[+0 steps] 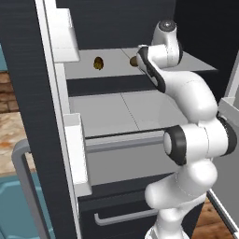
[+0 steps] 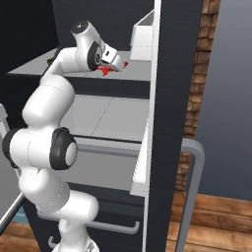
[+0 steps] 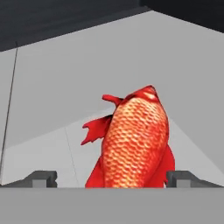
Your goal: Open the fridge, remove the kiwi, sweet potato, and fish, and place them on any counter.
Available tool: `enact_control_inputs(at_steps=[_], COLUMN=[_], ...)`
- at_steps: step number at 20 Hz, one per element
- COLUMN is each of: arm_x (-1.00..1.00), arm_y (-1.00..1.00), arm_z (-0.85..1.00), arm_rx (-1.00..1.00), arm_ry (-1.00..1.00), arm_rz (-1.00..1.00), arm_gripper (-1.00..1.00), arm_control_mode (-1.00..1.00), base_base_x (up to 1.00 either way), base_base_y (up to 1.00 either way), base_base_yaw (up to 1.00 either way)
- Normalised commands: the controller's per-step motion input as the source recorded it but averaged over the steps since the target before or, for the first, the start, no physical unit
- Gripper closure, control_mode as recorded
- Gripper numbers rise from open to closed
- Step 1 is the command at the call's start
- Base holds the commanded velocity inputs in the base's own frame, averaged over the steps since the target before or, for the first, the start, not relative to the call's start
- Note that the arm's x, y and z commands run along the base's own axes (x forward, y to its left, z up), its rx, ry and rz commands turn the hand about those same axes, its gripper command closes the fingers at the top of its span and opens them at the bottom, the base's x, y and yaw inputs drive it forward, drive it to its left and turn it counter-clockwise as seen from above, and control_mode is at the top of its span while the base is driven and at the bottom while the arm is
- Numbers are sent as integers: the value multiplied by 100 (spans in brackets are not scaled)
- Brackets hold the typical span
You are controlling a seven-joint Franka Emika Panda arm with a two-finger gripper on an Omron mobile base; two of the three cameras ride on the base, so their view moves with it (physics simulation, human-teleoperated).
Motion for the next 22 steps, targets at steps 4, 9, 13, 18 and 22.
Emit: enact_control_inputs(at_steps=[4,9,13,18,22], arm_x=[0,-39,-99,-100,-100], arm_y=[-19,11,34,1,0], arm_z=[-50,-3,2,-3,0], arm_rx=[1,6,0,0,-1], arm_ry=[6,-10,-20,-26,-9], arm_rz=[-6,1,6,16,23], arm_gripper=[100,100,100,100,100], arm_control_mode=[-100,-100,-100,-100,-100], base_base_x=[0,0,0,0,0], base_base_y=[0,0,0,0,0], base_base_yaw=[0,0,0,0,0])
